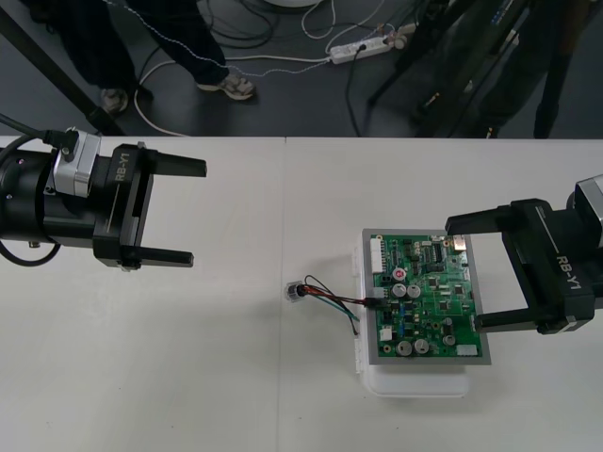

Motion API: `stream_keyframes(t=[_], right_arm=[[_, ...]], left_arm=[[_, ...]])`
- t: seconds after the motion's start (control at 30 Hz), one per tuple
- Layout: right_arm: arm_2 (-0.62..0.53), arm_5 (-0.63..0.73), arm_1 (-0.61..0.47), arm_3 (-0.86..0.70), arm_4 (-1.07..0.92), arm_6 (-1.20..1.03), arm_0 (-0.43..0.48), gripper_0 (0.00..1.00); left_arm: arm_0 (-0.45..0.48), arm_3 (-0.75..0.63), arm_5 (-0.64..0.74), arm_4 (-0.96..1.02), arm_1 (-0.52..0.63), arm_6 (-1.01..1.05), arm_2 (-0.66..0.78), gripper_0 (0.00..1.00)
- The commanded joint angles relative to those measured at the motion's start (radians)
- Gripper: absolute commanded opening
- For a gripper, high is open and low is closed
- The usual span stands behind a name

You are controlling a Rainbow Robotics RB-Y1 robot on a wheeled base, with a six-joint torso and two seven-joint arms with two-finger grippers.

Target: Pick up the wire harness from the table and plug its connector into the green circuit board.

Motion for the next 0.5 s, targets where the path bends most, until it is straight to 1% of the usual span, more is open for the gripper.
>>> stream_keyframes(t=[0.03, 0.3, 0.5], right_arm=[[-0.041, -0.008, 0.022, -0.004, 0.008, 0.021, 0.034, 1.00], [-0.041, -0.005, 0.065, -0.004, 0.014, 0.043, 0.059, 1.00], [-0.046, -0.004, 0.068, -0.006, 0.016, 0.054, 0.062, 1.00]], left_arm=[[0.019, -0.034, -0.037, 0.013, -0.016, -0.013, 0.031, 1.00], [0.019, -0.034, -0.037, 0.013, -0.016, -0.013, 0.031, 1.00], [0.019, -0.034, -0.037, 0.013, -0.016, -0.013, 0.031, 1.00]])
